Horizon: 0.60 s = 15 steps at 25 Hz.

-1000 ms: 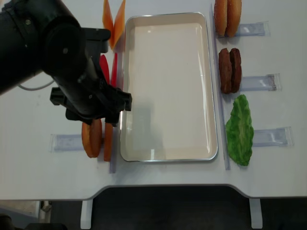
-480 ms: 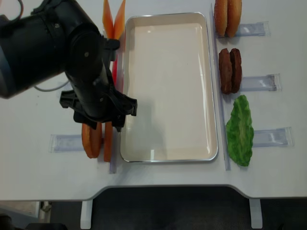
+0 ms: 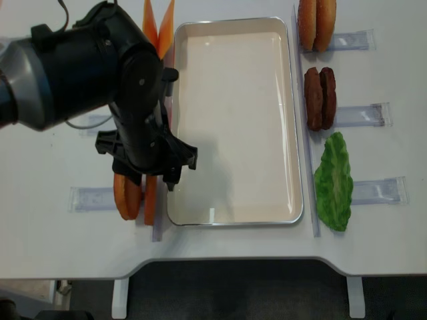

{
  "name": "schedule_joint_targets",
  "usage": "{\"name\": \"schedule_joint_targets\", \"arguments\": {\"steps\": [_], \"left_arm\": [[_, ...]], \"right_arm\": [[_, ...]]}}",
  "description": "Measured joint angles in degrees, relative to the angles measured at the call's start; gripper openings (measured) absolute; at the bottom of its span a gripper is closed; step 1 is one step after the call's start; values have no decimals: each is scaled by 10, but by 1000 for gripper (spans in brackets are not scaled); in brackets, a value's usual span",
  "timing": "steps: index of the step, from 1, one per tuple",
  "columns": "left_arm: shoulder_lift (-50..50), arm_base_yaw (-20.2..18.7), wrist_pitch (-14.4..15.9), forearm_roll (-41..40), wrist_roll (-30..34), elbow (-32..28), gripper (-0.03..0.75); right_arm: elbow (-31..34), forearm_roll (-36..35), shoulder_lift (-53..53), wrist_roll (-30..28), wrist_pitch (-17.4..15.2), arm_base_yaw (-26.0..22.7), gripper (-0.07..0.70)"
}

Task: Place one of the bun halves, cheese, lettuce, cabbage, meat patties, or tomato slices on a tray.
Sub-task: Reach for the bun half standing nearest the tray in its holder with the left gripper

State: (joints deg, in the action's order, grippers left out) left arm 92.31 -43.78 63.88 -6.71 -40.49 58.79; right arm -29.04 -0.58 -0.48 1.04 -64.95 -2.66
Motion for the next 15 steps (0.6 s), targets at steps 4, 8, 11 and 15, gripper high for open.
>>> {"name": "schedule_joint_targets", "arguments": {"steps": [4, 8, 11, 15], "left_arm": [[12, 0, 0, 1, 7, 0, 492], [23, 0, 0, 1, 15, 0, 492], [29, 0, 0, 1, 17, 0, 469], [29, 0, 7, -5, 17, 0, 393]], "right_arm": [[0, 0, 0, 0, 0, 0, 489], [0, 0, 0, 0, 0, 0, 489], [0, 0, 0, 0, 0, 0, 489], [0, 0, 0, 0, 0, 0, 489]]}}
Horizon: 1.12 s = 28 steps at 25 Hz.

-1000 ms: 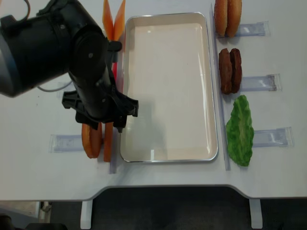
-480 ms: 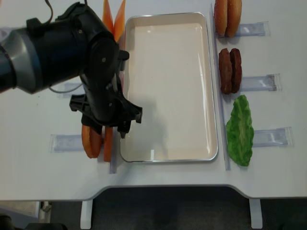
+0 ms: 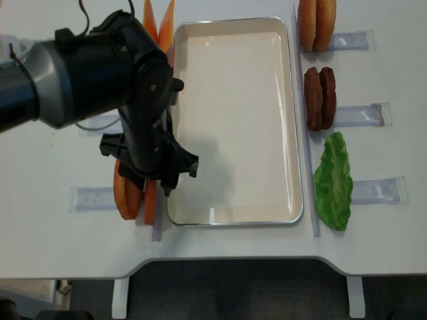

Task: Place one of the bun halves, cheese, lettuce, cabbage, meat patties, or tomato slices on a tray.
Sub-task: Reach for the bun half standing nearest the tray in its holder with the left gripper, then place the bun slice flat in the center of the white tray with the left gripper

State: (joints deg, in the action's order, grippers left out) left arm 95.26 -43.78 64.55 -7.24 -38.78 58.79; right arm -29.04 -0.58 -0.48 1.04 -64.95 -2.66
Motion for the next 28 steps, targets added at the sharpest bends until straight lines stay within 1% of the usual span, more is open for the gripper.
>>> {"name": "schedule_joint_targets", "arguments": {"steps": [4, 7, 10, 12, 21, 28], "left_arm": [[0, 0, 21, -7, 1, 0, 317], [0, 0, 34, -13, 1, 0, 244], [0, 0, 39, -22, 1, 0, 169], [0, 0, 40, -24, 1, 0, 142], [0, 0, 42, -24, 4, 0, 141], [-33, 0, 46, 6, 6, 0, 139]], "right_arm": [[0, 0, 0, 0, 0, 0, 489], [0, 0, 0, 0, 0, 0, 489], [0, 0, 0, 0, 0, 0, 489], [0, 0, 0, 0, 0, 0, 489], [0, 0, 0, 0, 0, 0, 489], [0, 0, 0, 0, 0, 0, 489]]}}
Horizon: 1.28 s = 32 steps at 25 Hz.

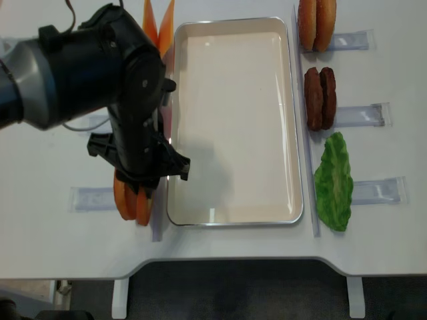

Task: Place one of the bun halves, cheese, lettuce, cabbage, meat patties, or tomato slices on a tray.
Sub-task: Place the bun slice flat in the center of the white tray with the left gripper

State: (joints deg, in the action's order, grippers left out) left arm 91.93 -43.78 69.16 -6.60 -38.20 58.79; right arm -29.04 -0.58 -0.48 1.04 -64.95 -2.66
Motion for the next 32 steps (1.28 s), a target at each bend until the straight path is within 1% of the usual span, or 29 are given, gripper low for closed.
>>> {"name": "schedule_joint_targets", "arguments": {"steps": [9, 13, 17, 20, 23, 28, 32], "left_arm": [[-105, 0, 4, 66, 8, 0, 138], [-126, 0, 4, 66, 9, 0, 138], [-128, 0, 3, 53, 6, 0, 137], [-128, 13, -13, 54, 6, 0, 135], [-128, 42, -39, 71, 28, -1, 135], [-127, 92, -88, 146, 110, -1, 135], [-117, 119, -103, 185, 172, -1, 135]], "right_arm": [[0, 0, 0, 0, 0, 0, 489], [0, 0, 0, 0, 0, 0, 489], [0, 0, 0, 0, 0, 0, 489], [0, 0, 0, 0, 0, 0, 489], [0, 0, 0, 0, 0, 0, 489], [0, 0, 0, 0, 0, 0, 489], [0, 0, 0, 0, 0, 0, 489]]}}
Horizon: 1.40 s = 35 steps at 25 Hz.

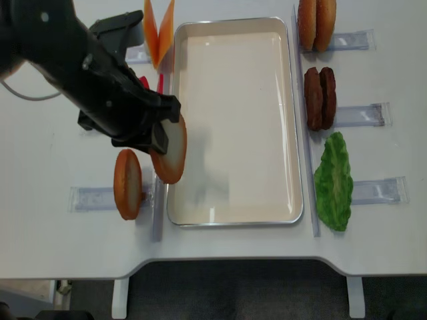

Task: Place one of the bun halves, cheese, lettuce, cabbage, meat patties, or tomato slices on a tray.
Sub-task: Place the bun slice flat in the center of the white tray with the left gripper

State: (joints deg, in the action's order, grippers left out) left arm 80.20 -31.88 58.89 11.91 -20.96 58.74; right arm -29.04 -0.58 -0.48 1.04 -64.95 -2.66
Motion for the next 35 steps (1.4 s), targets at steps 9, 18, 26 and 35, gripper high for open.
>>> {"name": "schedule_joint_targets", "arguments": {"steps": [9, 18, 26, 35], "left_arm": [[26, 8, -71, 129, 142, -1, 135], [85, 39, -138, 304, 326, -56, 135], [167, 40, -179, 473, 493, -81, 135], [224, 40, -189, 562, 580, -81, 133]], "right_arm": [[0, 0, 0, 0, 0, 0, 489], [0, 0, 0, 0, 0, 0, 489], [0, 0, 0, 0, 0, 0, 489], [0, 0, 0, 0, 0, 0, 489]]}}
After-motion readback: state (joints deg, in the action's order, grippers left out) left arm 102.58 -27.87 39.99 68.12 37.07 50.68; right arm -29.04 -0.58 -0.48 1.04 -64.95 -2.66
